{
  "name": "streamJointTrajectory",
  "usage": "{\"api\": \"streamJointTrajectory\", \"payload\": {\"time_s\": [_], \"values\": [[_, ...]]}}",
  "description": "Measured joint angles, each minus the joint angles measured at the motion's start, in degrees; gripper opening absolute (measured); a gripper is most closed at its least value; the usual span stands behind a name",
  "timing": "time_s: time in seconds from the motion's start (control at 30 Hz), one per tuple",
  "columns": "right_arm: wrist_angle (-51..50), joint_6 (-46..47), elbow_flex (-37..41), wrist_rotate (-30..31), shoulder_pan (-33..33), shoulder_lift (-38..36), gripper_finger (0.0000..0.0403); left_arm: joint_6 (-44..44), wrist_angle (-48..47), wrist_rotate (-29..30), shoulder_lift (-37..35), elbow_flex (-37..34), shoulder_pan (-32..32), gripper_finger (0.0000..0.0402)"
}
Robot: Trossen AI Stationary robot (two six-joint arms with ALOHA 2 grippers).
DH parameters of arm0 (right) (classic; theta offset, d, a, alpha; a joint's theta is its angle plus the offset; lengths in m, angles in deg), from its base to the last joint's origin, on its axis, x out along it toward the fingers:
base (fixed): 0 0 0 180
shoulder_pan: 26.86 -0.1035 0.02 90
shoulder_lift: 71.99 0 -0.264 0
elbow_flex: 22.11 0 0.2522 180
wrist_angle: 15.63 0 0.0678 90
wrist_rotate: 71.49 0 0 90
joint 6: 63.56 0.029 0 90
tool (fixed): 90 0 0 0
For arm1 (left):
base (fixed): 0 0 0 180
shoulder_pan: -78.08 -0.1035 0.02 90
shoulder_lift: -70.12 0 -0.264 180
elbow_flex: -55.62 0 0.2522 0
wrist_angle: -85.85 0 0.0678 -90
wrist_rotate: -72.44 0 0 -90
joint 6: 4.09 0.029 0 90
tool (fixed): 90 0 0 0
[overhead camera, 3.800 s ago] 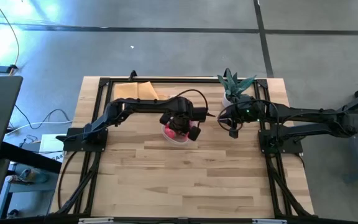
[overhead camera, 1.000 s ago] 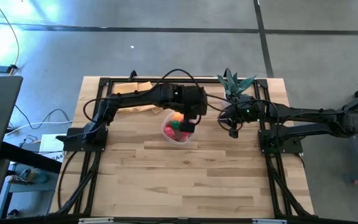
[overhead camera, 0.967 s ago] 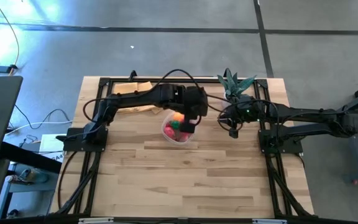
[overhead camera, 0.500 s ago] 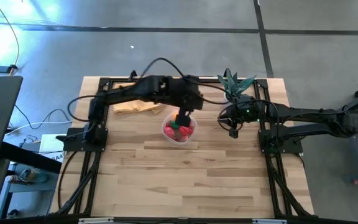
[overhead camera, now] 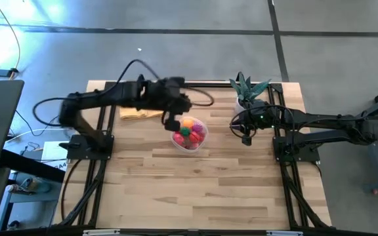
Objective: Pick and placing Produce into tupperware
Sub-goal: Return to Home Position
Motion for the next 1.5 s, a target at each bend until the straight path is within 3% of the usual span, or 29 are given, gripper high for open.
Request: {"api": "streamJointTrajectory", "payload": {"time_s": [0.13, 0.23, 0.5, 0.83, 1.23, 1.4, 1.5], "values": [[0.0, 0.01, 0.0, 0.01, -0.01, 0.0, 0.0046, 0.08, 21.91, -2.82, -10.41, -23.27, -0.37, 0.0], [-0.01, 0.01, 0.0, -0.01, 0.01, 0.0, 0.0046, -0.49, 32.78, -3.56, -18.65, -36.19, -1.47, 0.0], [-0.01, 0.01, 0.0, 0.01, -0.01, 0.0, 0.0046, -4.48, 45.4, -5.35, -39.96, -59.14, -2.56, 0.0], [0.0, 0.01, 0.0, 0.01, 0.01, 0.0, 0.0046, -7.3, 49.39, -6.73, -64.16, -77.21, -2.58, 0.0], [0.0, 0.01, 0.0, 0.01, -0.01, 0.0, 0.0046, -7.76, 49.24, -9.91, -91.78, -91.78, -2.58, 0.0], [0.01, 0.01, 0.0, 0.01, 0.0, 0.0, 0.0046, -7.98, 49.45, -10.62, -93.63, -94.69, -2.58, 0.0], [0.01, 0.01, 0.0, -0.01, -0.01, 0.0, 0.0046, -7.59, 55.2, -10.87, -93.75, -96.87, -2.58, 0.0]]}}
